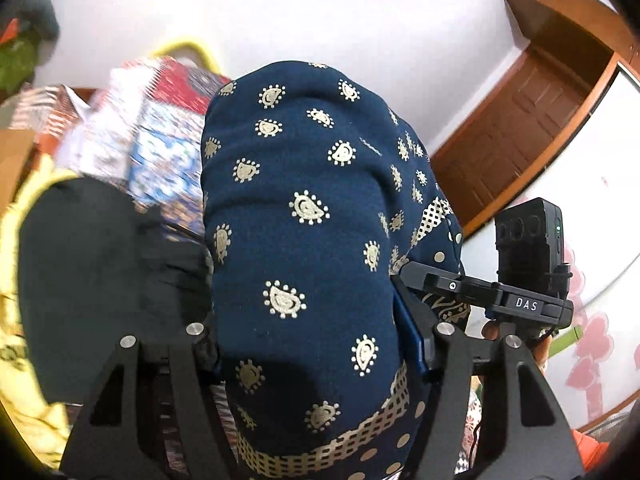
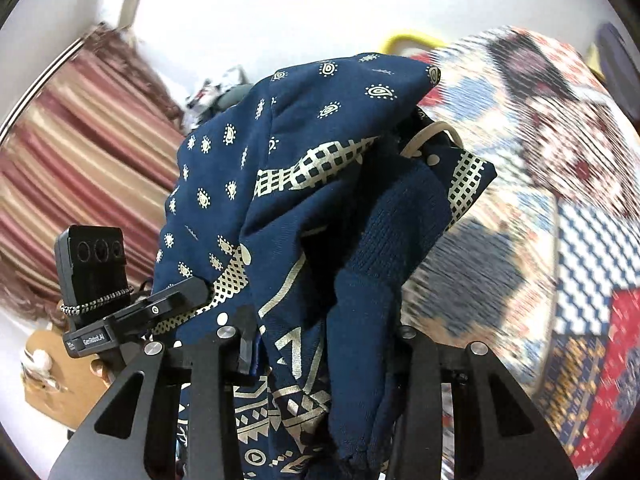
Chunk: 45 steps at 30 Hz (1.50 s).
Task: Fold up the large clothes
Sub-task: 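Lift the bundle and carry it toward the yellow shirt with both tools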
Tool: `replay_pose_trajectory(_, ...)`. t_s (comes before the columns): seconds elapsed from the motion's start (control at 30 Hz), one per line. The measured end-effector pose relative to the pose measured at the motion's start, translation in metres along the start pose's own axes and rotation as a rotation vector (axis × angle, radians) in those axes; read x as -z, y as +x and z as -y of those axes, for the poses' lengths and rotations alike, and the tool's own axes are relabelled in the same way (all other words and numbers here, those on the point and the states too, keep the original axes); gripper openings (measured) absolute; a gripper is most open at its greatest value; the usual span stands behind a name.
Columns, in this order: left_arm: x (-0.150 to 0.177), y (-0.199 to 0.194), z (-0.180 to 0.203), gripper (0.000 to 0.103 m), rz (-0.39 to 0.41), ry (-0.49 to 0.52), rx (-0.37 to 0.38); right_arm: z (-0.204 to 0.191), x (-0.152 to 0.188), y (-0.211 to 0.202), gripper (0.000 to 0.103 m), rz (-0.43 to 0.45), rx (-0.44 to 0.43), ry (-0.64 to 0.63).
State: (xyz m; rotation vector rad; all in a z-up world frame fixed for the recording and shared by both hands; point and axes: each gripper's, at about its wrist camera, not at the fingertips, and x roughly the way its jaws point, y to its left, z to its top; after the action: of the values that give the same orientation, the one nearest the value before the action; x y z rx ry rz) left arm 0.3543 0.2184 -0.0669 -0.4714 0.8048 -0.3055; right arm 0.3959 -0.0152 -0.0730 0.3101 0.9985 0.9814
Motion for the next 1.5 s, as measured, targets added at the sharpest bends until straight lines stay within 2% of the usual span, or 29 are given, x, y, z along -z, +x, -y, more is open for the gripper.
replay_pose_trajectory(0.17,-0.017,-0.044,-0.044,0.064,0.053,-0.016,-0.071,-0.036,-0.013,0.046,0.035,-0.019,-0.046,-0.046)
replay_pose_trajectory(0.33,-0.024,-0.059,-0.099,0.064,0.058,-0.072,-0.132,-0.059,-0.027,0.113,0.035,-0.083,-0.073,-0.061)
replay_pose_trajectory(0.47,-0.023,-0.047,-0.15,0.064,0.029,-0.142,-0.173,-0.056,-0.032,0.164,0.035,-0.145,-0.057,-0.057)
replay_pose_trajectory(0.67,-0.005,-0.013,-0.22,0.065,-0.038,-0.255,-0.197,-0.024,-0.027,0.235,0.036,-0.262,-0.025,0.018)
replay_pose_trajectory(0.8,0.002,-0.001,-0.244,0.07,-0.038,-0.295,-0.167,-0.009,-0.023,0.249,0.044,-0.267,0.0,0.045)
replay_pose_trajectory(0.87,0.002,0.001,-0.246,0.072,-0.045,-0.294,-0.16,-0.006,-0.021,0.246,0.054,-0.267,0.003,0.061)
replay_pose_trajectory(0.9,0.002,0.001,-0.244,0.073,-0.05,-0.281,-0.168,-0.008,-0.021,0.245,0.056,-0.269,0.008,0.066)
replay_pose_trajectory(0.97,0.002,-0.001,-0.233,0.075,-0.059,-0.238,-0.215,-0.008,-0.017,0.235,0.06,-0.273,0.037,0.063)
replay_pose_trajectory(1.17,0.008,-0.014,-0.198,0.08,-0.042,-0.138,-0.344,-0.024,-0.017,0.209,0.062,-0.231,0.203,-0.053)
replay_pose_trajectory(1.3,0.024,-0.032,-0.17,0.086,0.001,-0.047,-0.412,-0.046,-0.006,0.182,0.062,-0.158,0.286,-0.17)
replay_pose_trajectory(1.43,0.043,-0.041,-0.156,0.092,0.013,0.022,-0.491,-0.055,0.003,0.181,0.071,-0.147,0.26,-0.244)
replay_pose_trajectory(1.5,0.051,-0.04,-0.159,0.092,0.008,0.031,-0.523,-0.057,0.011,0.186,0.071,-0.163,0.26,-0.263)
